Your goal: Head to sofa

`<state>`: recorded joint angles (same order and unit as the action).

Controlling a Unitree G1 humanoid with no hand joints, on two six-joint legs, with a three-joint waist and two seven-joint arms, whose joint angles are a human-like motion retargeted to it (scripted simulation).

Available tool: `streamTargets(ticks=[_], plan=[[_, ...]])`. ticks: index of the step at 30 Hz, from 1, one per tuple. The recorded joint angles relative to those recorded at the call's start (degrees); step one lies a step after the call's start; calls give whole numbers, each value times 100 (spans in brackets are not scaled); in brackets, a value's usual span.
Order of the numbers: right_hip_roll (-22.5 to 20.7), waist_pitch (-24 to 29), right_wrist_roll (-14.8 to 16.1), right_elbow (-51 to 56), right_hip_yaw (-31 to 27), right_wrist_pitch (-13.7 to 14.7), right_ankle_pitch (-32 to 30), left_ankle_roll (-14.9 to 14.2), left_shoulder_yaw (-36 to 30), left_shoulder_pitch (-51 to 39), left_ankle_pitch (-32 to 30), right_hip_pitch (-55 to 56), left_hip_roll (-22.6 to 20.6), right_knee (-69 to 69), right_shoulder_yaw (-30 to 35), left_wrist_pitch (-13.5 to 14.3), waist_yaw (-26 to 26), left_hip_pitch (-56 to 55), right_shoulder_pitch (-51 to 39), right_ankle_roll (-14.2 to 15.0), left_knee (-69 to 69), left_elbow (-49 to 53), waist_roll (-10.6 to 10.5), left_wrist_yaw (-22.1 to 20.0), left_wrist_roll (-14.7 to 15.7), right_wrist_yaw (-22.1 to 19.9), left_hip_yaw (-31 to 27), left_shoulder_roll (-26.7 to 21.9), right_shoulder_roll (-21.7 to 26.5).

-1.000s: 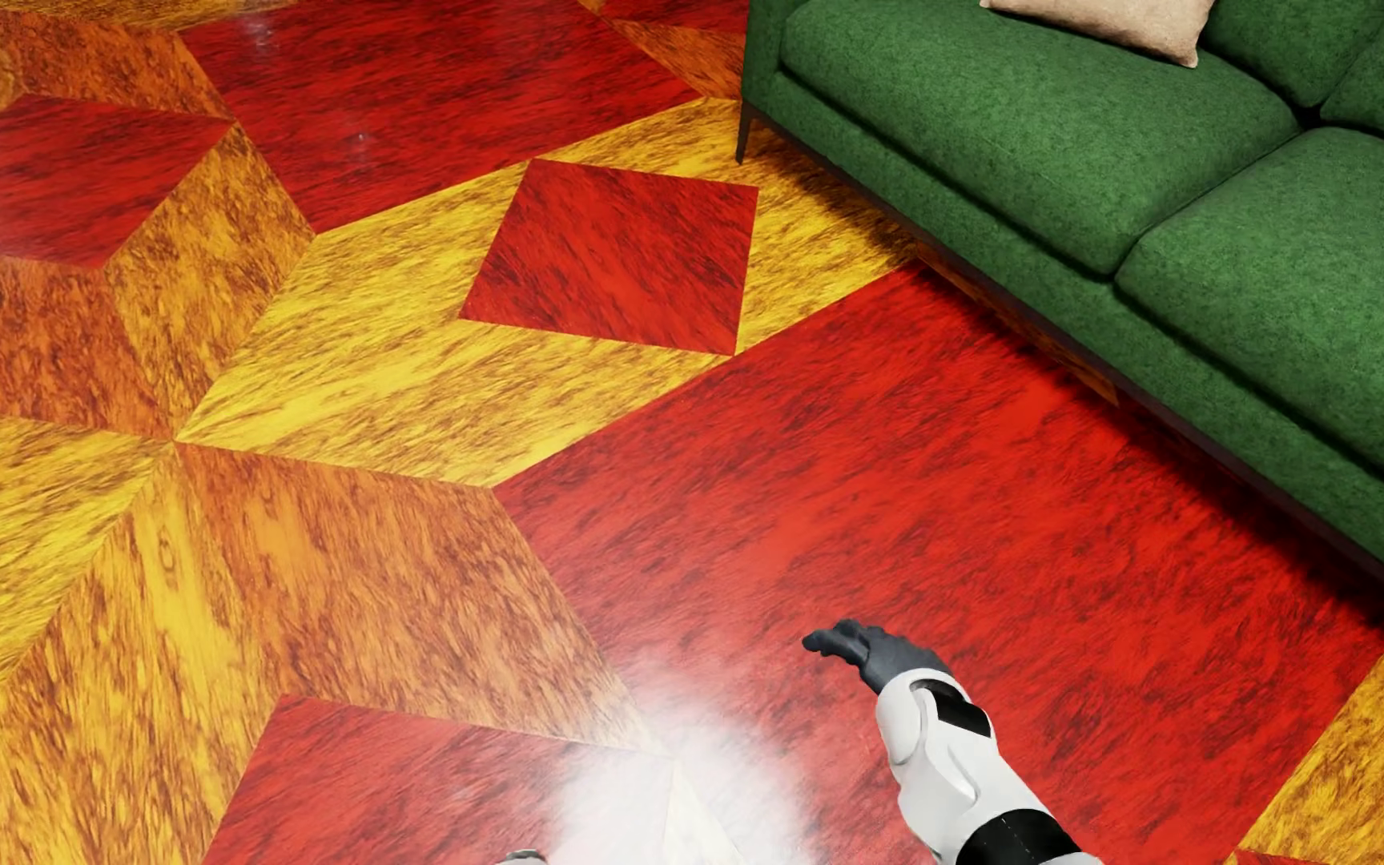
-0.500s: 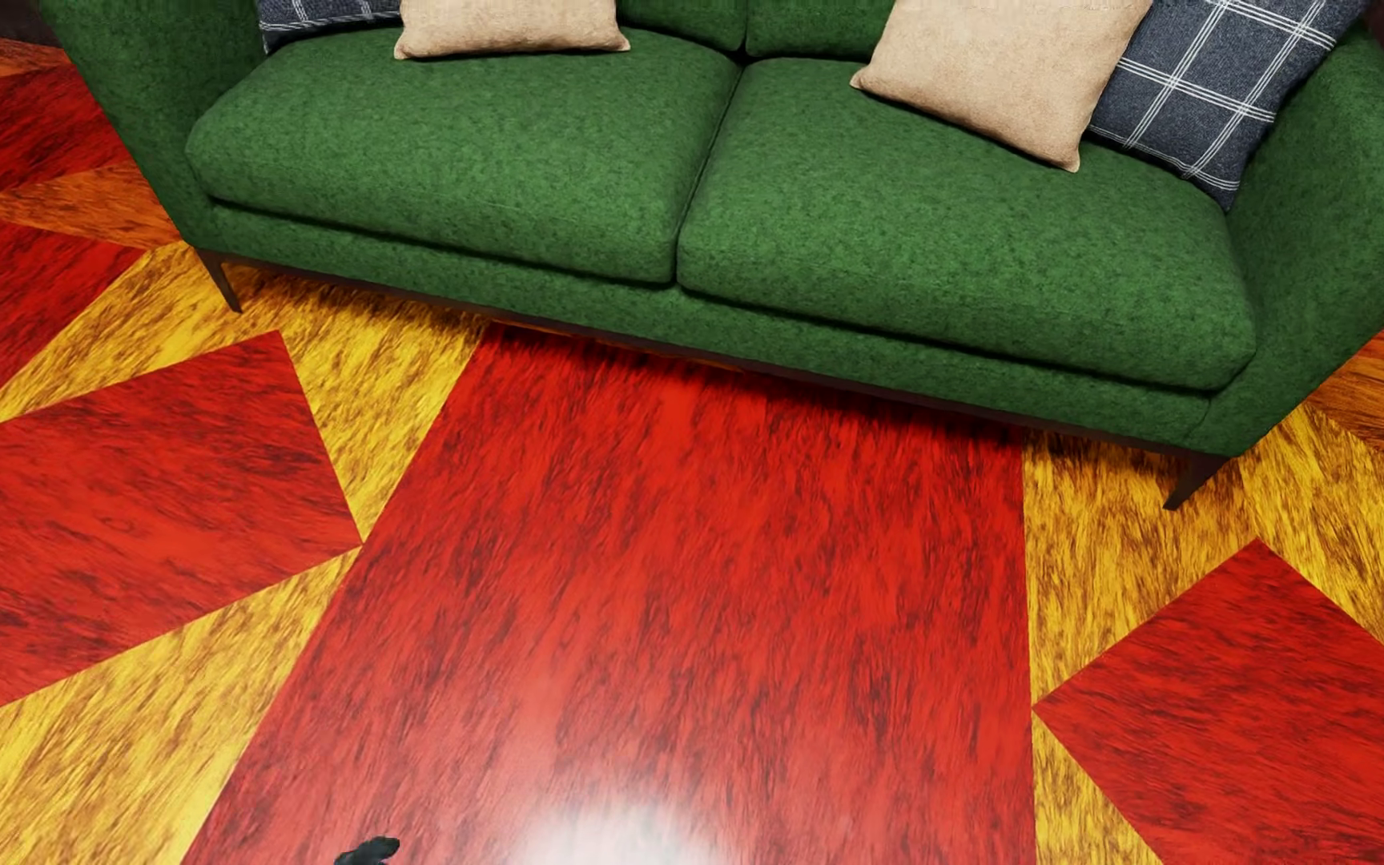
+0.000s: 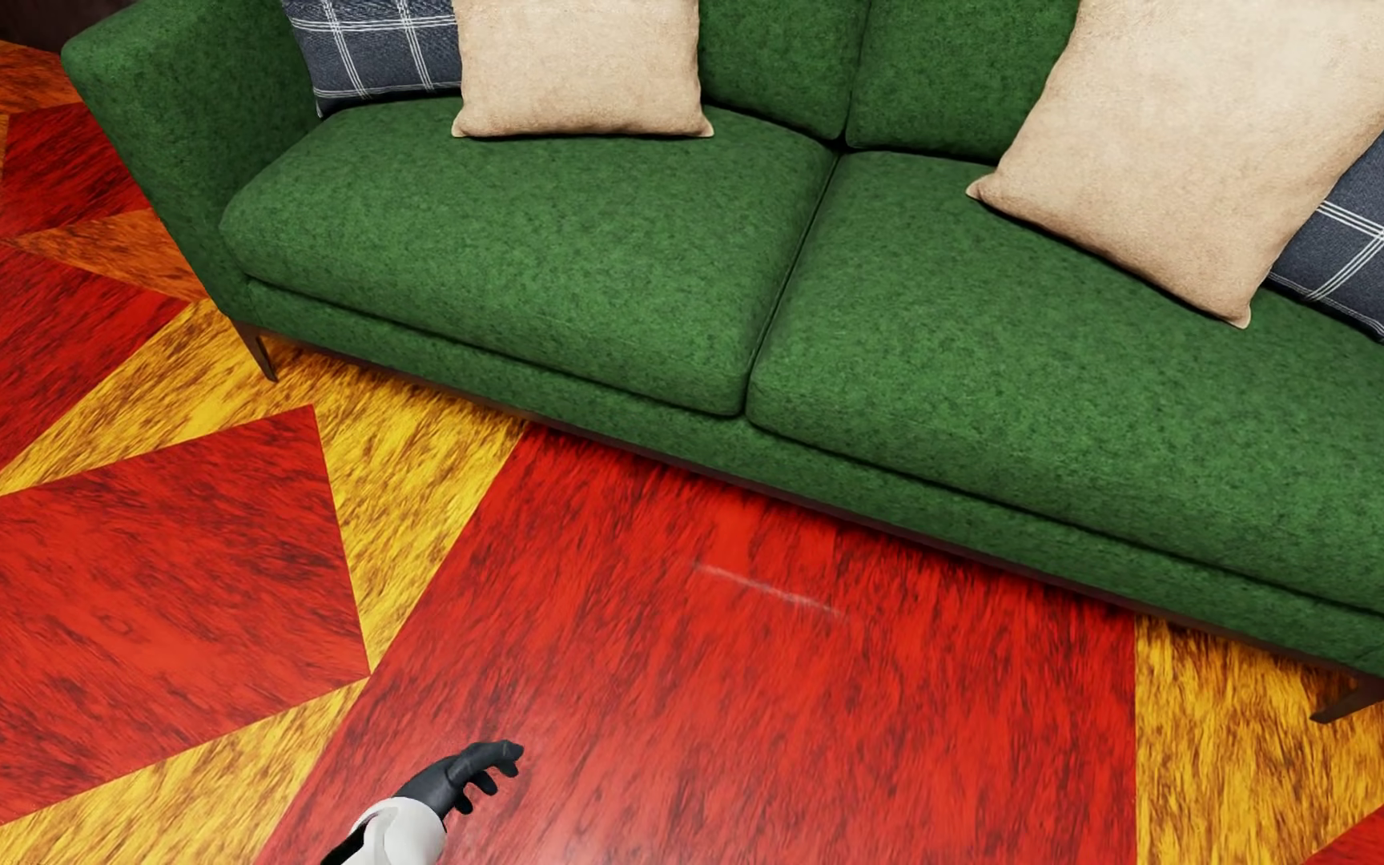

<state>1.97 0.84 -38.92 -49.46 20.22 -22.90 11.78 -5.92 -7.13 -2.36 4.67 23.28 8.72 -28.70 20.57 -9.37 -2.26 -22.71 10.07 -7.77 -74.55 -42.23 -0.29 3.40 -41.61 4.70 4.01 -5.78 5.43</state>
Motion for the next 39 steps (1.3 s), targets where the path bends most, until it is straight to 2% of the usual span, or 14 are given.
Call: streamTargets(ticks=[2,4,9,11,14,18,22,25,26,28,30,34,36,39], plan=[[-172,31,146,25,-96,88,319,241,707,378,123,-447,326,-46,-220,-236,182,-664,-685,109,-317,-130,-116,-531,170,-860,-23,34,264],[-335,33,98,-112,-279,37,544,26,1411,831,466,-880,416,86,-151,-422,328,-1082,-1550,202,576,-155,-178,-953,610,-944,79,96,616],[-620,-107,237,659,-1052,589,1058,305,1781,1946,-396,-1633,430,457,-19,-640,533,-655,-2950,504,5580,-313,-268,-687,599,-1185,946,-217,1036],[-482,-111,339,1003,-1302,742,1240,787,1810,2247,-247,-1708,452,144,23,-748,525,-457,-3067,642,5404,-557,-240,-643,562,-1315,1247,-39,1058],[-104,-12,628,1546,-1400,784,590,722,1464,2175,324,-1277,378,-1247,-380,-935,514,-278,-2351,792,4866,-872,-45,-92,138,-1654,1462,53,678],[601,136,1,1090,-1747,787,-409,773,1670,1833,735,181,80,-3762,340,-504,554,207,-1599,1589,5003,-192,254,-388,199,-460,1942,407,685],[1757,253,466,-667,-611,-259,201,675,1794,1037,864,663,-283,-3455,248,-113,459,459,-989,718,5222,347,556,-993,340,-295,1766,478,395],[1285,265,399,-859,-804,-52,323,536,1745,659,972,622,-421,-1238,764,383,357,552,-496,954,5315,753,688,-1025,420,545,1552,461,783],[1058,246,423,-685,-891,57,-261,504,1699,600,913,450,-416,-318,744,506,330,625,-290,818,5519,888,712,-1028,393,449,1468,399,846],[1015,231,806,-378,-713,-18,-179,430,1669,572,921,215,-402,55,241,631,301,609,41,728,5514,1067,736,-1002,404,-170,1320,348,745],[912,243,918,-328,-608,-28,-183,335,1855,724,1027,124,-245,134,217,536,285,531,-38,764,5277,1084,682,-1066,499,-494,1245,396,606],[556,260,503,-154,-445,10,22,108,1817,1000,1274,-49,257,152,856,-17,310,167,-923,644,4301,374,473,-791,316,-252,1020,264,541],[401,286,508,-20,-406,48,131,-66,1774,1077,1009,-107,516,88,818,-515,352,-318,-1405,599,3320,-33,345,-502,140,-567,734,238,382],[288,302,412,238,-336,307,269,-386,1932,1392,732,-168,620,-6,948,-754,426,-978,-2051,596,2224,-445,156,-384,159,-841,124,252,349]])
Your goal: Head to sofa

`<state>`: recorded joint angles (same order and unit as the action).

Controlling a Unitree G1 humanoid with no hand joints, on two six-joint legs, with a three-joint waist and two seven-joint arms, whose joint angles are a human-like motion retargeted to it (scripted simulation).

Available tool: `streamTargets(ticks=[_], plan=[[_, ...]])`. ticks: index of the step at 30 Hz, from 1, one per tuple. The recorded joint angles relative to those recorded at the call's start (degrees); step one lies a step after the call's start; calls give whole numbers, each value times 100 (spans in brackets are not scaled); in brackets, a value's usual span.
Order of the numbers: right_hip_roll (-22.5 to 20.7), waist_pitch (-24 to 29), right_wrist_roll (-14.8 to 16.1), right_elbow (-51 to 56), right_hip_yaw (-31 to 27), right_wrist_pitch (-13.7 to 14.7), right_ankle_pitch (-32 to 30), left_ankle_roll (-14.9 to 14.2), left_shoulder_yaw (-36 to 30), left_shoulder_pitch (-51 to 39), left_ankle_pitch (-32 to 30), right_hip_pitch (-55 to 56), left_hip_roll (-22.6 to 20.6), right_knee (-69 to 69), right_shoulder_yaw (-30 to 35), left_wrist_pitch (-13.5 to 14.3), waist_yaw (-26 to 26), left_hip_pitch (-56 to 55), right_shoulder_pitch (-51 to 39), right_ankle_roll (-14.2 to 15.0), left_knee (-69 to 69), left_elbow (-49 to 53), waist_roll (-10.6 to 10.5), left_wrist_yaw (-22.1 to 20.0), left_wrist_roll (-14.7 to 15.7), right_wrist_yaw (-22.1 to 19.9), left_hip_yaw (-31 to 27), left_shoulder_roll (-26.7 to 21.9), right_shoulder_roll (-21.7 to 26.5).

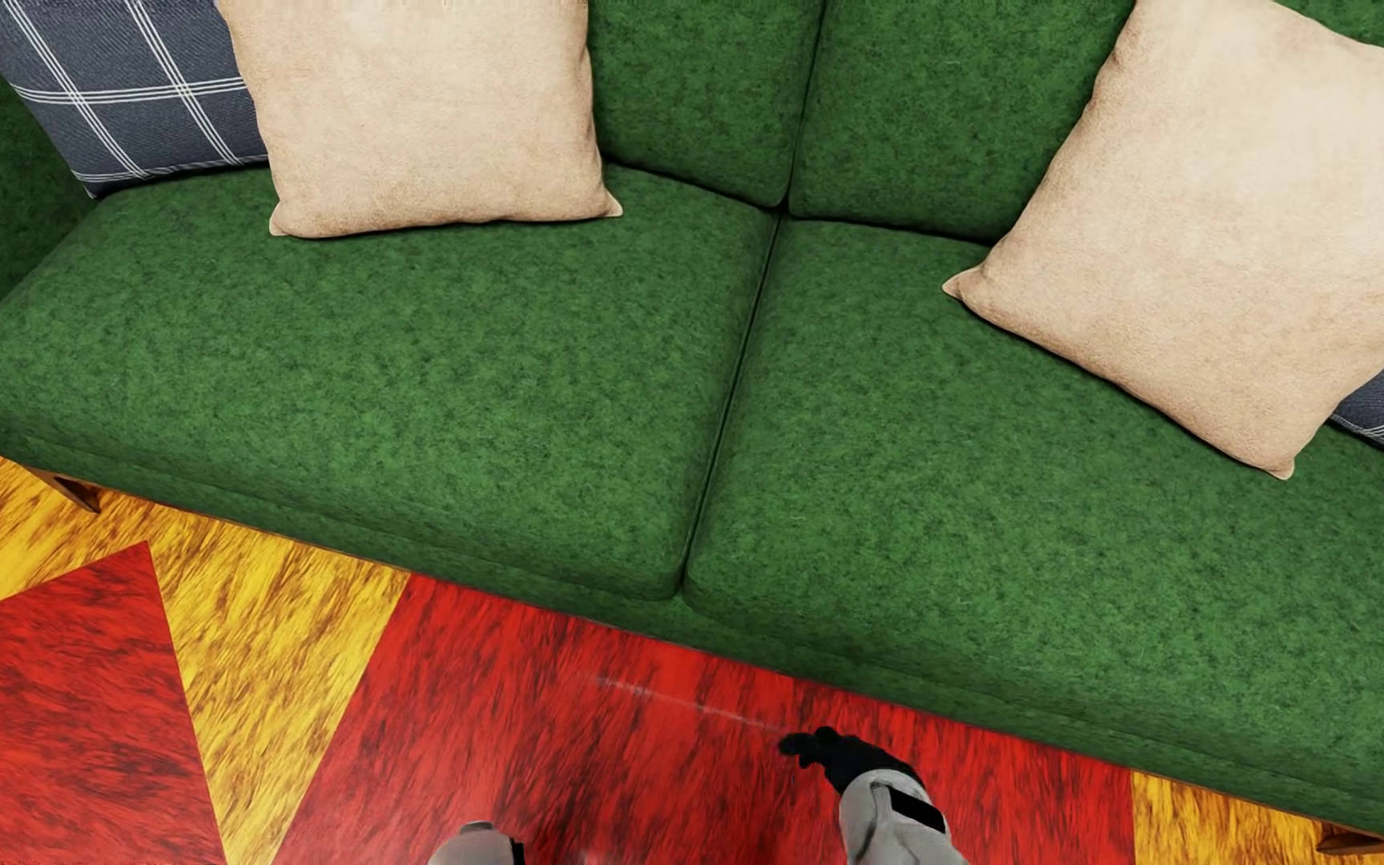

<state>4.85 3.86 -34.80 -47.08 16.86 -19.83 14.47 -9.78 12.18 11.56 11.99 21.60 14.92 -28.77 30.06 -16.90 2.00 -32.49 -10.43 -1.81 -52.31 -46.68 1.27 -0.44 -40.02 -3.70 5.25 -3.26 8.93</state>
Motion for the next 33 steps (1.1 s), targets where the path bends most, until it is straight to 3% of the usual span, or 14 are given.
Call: streamTargets(ticks=[2,3,5,6,10,12,14,16,17,18,20,22,27,33], plan=[[-27,-43,-22,195,-22,154,26,-329,6,256,552,-45,-320,32,38,53,39,75,-290,45,491,-62,-118,86,-23,-87,-511,60,72],[-5,-81,-28,267,-41,200,3,-231,10,366,563,-101,-522,129,37,101,51,272,-382,74,1132,-45,-162,118,-22,-131,-716,122,133],[28,-169,27,372,-24,275,-38,233,2,516,825,-226,-541,291,0,180,36,751,-434,136,1949,-7,-254,232,-11,-153,-396,180,221],[76,-207,46,373,-12,241,-71,333,-28,516,776,-298,-596,376,-55,183,28,932,-408,167,2255,-8,-288,261,-43,-170,-316,188,263],[473,-284,358,143,121,-49,-20,403,-137,175,511,-479,-990,348,-517,200,-6,1304,85,308,2817,189,-280,305,-232,-342,-341,11,161],[632,-313,347,-241,122,-111,-9,453,34,86,464,-587,-1152,358,-279,391,-19,1521,270,382,3052,603,-247,-51,-105,-114,-316,-17,104],[733,-348,177,-556,115,-192,-24,506,210,-53,425,-721,-1266,429,176,537,-22,1724,520,448,3252,917,-211,-507,207,251,-288,88,75],[782,-386,101,-825,89,-163,-55,555,209,-72,410,-823,-1332,537,542,664,-22,1854,773,503,3376,1165,-181,-562,392,534,-242,70,-3],[797,-403,356,-786,63,-188,-64,582,173,-86,424,-853,-1355,582,340,732,-26,1879,988,529,3386,1210,-167,-516,404,303,-214,41,-67],[803,-416,769,-660,28,-182,-76,608,139,-117,448,-870,-1368,624,-91,735,-33,1887,1219,554,3369,1206,-155,-477,392,-199,-179,35,-161],[797,-432,1057,-434,-80,-130,-106,653,108,-161,500,-863,-1368,678,-343,689,-62,1886,1526,595,3317,1090,-135,-445,389,-573,-74,87,-176],[771,-438,1011,-285,-244,-124,-130,691,19,-177,537,-810,-1344,682,-216,576,-103,1924,1558,626,3325,839,-115,-392,309,-336,88,164,-43],[637,-429,438,-329,-661,-280,-187,746,-293,-212,658,-667,-1222,670,337,240,-131,1993,1044,666,3278,232,-66,39,11,291,487,279,214],[528,-420,421,-101,-851,-138,-197,766,-256,-141,736,-626,-1119,685,271,260,-80,2024,885,671,3205,159,-32,1,-39,85,674,261,151]])
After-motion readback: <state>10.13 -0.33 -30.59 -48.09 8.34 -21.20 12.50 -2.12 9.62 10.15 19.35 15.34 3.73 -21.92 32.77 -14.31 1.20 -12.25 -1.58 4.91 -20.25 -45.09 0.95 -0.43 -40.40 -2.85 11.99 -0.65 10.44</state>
